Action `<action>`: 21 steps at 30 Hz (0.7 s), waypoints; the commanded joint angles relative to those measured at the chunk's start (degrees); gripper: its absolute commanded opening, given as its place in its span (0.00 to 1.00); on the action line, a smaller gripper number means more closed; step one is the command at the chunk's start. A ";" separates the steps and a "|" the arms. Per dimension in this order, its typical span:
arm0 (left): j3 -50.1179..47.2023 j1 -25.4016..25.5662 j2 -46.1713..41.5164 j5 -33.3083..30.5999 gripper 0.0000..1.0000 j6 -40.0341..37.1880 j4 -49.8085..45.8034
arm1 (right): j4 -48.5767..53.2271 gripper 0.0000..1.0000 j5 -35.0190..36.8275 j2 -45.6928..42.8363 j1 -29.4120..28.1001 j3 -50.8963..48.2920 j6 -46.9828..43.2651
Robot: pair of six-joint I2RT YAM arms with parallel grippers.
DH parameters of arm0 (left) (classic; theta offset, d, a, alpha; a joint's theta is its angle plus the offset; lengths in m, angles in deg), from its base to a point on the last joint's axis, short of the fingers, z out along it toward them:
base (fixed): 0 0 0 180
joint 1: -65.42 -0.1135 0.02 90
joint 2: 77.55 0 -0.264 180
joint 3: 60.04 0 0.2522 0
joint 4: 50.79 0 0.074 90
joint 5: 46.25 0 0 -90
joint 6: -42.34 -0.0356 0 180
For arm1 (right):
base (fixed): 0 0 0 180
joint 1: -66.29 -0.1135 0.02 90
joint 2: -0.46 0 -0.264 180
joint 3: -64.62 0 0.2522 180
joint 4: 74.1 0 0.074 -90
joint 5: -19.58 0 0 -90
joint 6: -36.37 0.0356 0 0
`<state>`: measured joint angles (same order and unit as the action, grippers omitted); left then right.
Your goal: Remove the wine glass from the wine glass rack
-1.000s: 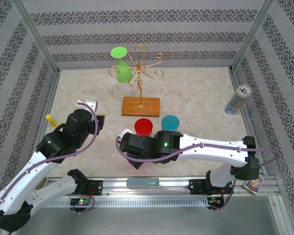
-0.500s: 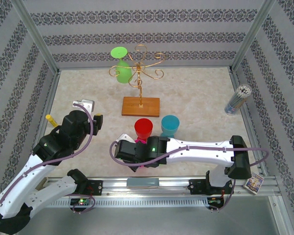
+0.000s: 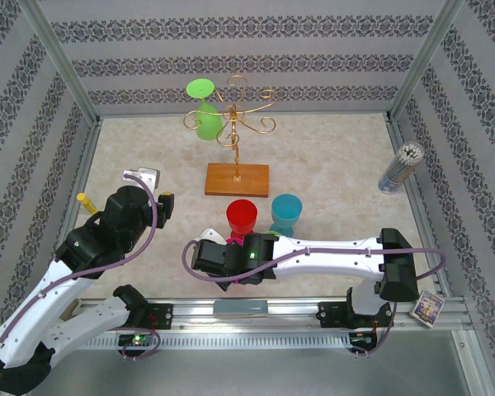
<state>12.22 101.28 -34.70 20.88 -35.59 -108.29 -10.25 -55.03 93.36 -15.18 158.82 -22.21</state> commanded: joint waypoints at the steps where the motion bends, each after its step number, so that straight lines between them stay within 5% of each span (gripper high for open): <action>1: 0.26 -0.96 -0.56 0.24 0.61 0.19 0.08 | -0.40 0.02 1.64 0.53 0.67 -1.21 0.84; 11: 0.02 -1.05 -0.56 0.29 0.61 0.05 0.69 | 0.17 0.11 3.15 0.23 1.91 -1.36 0.24; 21: 0.03 -1.12 -0.61 0.34 0.61 0.14 0.48 | 1.09 0.39 3.31 -0.03 2.09 0.11 -0.60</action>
<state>12.22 100.90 -34.70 21.08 -35.59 -108.29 -10.82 -53.06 93.36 -13.33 158.45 -22.46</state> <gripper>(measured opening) 0.613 0.374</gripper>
